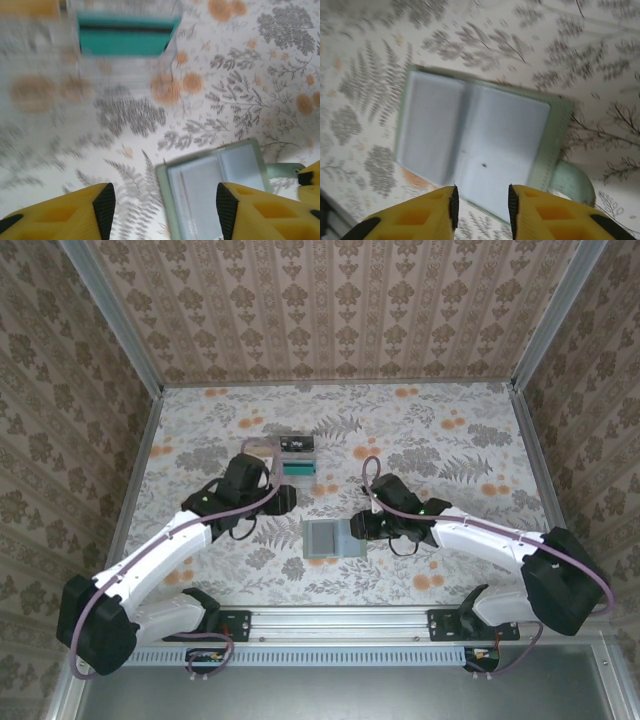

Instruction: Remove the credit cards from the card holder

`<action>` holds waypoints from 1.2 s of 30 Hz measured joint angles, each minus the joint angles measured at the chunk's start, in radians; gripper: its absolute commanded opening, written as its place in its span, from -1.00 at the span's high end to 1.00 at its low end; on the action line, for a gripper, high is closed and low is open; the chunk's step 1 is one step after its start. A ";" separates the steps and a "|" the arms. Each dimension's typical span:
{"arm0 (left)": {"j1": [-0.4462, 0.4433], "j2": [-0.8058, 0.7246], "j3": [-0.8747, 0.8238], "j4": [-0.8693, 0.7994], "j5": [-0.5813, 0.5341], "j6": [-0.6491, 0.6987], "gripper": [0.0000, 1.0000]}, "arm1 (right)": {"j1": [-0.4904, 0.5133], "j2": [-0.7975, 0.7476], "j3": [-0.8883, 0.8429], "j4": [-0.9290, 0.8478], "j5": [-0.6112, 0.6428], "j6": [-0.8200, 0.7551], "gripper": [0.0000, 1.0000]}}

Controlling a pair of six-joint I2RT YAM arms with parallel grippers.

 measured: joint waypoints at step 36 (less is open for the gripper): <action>-0.146 0.329 -0.134 0.281 0.240 -0.339 0.09 | 0.052 0.159 -0.039 0.083 0.097 0.088 0.62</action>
